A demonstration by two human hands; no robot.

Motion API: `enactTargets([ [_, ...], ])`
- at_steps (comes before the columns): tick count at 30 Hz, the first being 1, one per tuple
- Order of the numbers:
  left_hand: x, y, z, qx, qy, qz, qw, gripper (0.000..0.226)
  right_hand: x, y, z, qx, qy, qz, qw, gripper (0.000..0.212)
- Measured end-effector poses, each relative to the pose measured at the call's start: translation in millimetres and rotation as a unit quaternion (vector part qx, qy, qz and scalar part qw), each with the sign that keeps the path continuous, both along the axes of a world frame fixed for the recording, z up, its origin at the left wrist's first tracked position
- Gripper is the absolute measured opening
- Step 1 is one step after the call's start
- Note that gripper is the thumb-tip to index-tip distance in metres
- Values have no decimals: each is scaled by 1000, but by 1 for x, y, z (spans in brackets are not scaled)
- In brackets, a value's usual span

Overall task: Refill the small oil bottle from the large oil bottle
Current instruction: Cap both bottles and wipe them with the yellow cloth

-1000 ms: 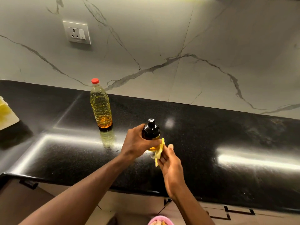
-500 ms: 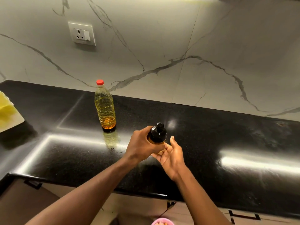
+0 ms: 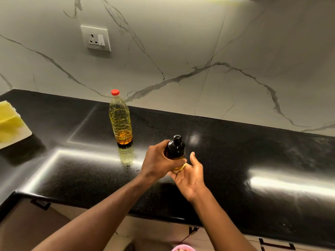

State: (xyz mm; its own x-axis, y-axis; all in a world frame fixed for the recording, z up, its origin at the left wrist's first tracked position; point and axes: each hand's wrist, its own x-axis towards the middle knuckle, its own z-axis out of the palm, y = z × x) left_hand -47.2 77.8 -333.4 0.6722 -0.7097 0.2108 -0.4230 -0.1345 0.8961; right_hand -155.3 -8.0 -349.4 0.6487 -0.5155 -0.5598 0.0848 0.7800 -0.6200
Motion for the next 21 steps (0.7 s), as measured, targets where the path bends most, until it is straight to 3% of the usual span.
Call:
enactTargets([
  [2, 3, 1, 1, -1, -6, 8, 1000, 48, -7, 9, 0, -34, 29, -5, 999, 77],
  [7, 7, 3, -6, 14, -15, 20, 1000, 54, -28, 34, 0, -234, 69, 40, 969, 62],
  [12, 2, 1, -10, 1, 1, 5, 1000, 48, -15, 18, -3, -320, 79, 69, 942, 81],
  [15, -7, -3, -10, -15, 8, -12, 1000, 47, -5, 1, 0, -308, 92, 53, 945, 88],
  [18, -12, -4, -13, -21, 10, -20, 1000, 53, -2, -18, 3, -233, 91, 70, 966, 95],
  [21, -18, -4, -16, -22, 6, -18, 1000, 56, -5, -26, 3, -142, 64, 102, 983, 87],
])
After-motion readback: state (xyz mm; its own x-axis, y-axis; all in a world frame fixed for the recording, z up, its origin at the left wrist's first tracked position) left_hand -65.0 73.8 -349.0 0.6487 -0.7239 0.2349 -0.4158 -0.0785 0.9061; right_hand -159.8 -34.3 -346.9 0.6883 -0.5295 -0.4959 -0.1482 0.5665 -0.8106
